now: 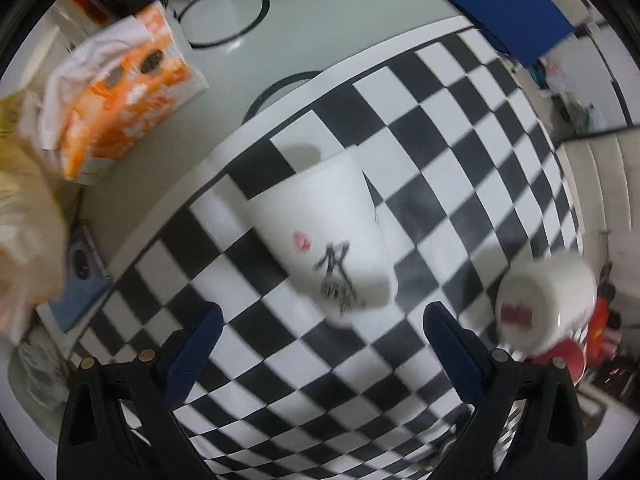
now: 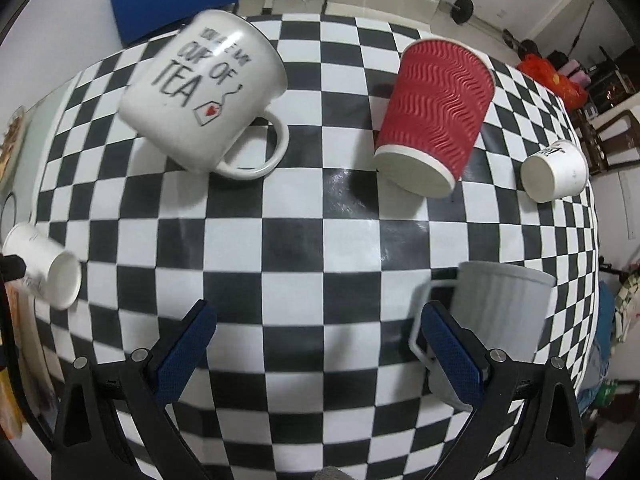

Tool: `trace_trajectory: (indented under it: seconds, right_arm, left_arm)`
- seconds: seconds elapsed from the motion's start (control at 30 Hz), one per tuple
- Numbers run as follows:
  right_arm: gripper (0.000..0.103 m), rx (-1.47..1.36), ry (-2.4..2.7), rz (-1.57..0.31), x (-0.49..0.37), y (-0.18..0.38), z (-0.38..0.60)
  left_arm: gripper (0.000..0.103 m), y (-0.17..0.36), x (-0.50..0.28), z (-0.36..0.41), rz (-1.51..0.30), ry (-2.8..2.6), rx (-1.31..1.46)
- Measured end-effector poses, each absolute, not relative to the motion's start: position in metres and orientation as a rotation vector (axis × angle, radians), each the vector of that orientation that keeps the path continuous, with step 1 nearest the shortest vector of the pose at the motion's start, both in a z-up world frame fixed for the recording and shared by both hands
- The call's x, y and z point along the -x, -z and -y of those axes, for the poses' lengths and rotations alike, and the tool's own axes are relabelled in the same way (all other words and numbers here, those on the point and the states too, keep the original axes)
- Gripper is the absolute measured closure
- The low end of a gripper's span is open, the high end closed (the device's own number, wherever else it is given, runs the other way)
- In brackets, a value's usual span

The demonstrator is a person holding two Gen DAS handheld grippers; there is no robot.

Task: Flip cup upright
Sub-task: 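Reach the left tool to the fallen white paper cup and grasp it, then lift the white paper cup with the left tool, turning it mouth up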

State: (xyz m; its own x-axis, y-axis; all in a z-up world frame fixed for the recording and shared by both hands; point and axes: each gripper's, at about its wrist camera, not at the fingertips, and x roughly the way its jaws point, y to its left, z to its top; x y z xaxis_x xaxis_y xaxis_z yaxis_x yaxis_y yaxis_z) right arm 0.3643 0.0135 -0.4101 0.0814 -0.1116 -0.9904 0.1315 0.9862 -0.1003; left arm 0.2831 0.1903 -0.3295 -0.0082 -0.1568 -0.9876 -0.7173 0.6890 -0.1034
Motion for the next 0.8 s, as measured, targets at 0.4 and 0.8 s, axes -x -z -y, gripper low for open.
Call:
trace_trajectory:
  seconds: [0.4,0.8]
  right_arm:
    - [0.0,-0.047,0.218,-1.507,-0.37,0.431,-0.006]
    - [0.0,-0.027,0.217,-1.485,-0.359,0.419,0.005]
  left_arm:
    - [0.024,0.372,-0.313,-0.206,-1.563,-0.544,0.789]
    - [0.039,0.343,-0.319,-0.173,-1.454,-0.43,0.359]
